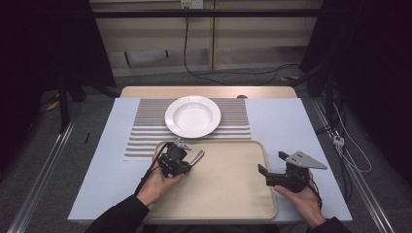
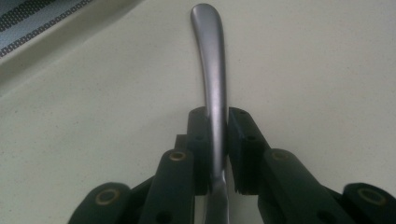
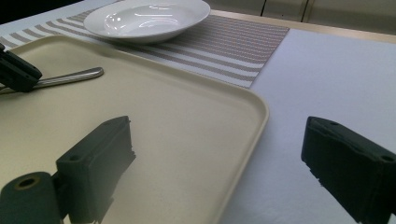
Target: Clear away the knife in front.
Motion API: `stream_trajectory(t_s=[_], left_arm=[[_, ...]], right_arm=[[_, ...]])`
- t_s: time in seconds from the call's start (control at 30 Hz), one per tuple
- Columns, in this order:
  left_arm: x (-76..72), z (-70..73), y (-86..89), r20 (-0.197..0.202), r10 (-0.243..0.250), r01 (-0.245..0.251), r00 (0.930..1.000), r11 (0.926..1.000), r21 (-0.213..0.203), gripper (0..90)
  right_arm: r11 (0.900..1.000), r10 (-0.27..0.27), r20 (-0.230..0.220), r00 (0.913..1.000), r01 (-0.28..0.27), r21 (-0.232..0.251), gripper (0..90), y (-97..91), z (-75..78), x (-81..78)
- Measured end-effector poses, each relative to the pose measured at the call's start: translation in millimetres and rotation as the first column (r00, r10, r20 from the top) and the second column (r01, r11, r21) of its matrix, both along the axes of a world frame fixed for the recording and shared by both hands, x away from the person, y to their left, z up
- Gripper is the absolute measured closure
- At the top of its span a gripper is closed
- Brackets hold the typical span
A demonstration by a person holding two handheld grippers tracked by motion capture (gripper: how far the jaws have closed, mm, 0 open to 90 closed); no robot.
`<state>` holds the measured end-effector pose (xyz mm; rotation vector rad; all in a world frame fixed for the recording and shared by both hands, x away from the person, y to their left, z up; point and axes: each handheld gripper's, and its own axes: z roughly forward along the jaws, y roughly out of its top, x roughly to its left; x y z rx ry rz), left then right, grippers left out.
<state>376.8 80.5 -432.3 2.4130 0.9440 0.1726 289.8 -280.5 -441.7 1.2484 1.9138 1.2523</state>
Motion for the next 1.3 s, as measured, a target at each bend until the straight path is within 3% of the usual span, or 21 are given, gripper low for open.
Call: stream_trajectory(t_s=[0.33,0.43,0.93,1.1,1.23,1.3], left_arm=[[-2.7,-0.8,0.4,-0.001,-0.015,0.015,0.9999,0.9999,-0.006,79.7],[-3.0,-0.7,0.9,-0.021,-0.016,0.016,0.9996,0.9997,-0.019,79.7],[-2.1,-1.5,2.2,-0.015,-0.027,0.026,0.9995,0.9993,-0.027,79.2],[0.1,-0.8,4.0,-0.015,-0.029,0.028,0.9995,0.9993,-0.025,72.3],[3.9,3.6,8.5,-0.012,-0.038,0.038,0.9992,0.9976,-0.059,68.4],[5.4,7.4,11.8,-0.010,-0.032,0.031,0.9994,0.9949,-0.096,66.1]], right_arm=[[1.0000,0.001,-0.001,1.0000,-0.001,-0.002,8.7,0.4,0.1,-0.3],[1.0000,0.003,-0.001,1.0000,-0.003,-0.001,8.7,0.5,-0.1,-0.1],[0.9999,0.010,-0.003,0.9999,-0.010,0.005,8.9,0.7,-0.1,0.0],[0.9999,0.009,-0.005,0.9999,-0.009,0.006,8.9,0.4,-0.3,0.1],[0.9999,0.010,-0.003,0.9999,-0.010,0.005,8.9,-0.3,-0.2,-0.3],[0.9999,0.011,-0.002,0.9999,-0.011,0.008,9.0,-0.5,-0.4,0.0]])
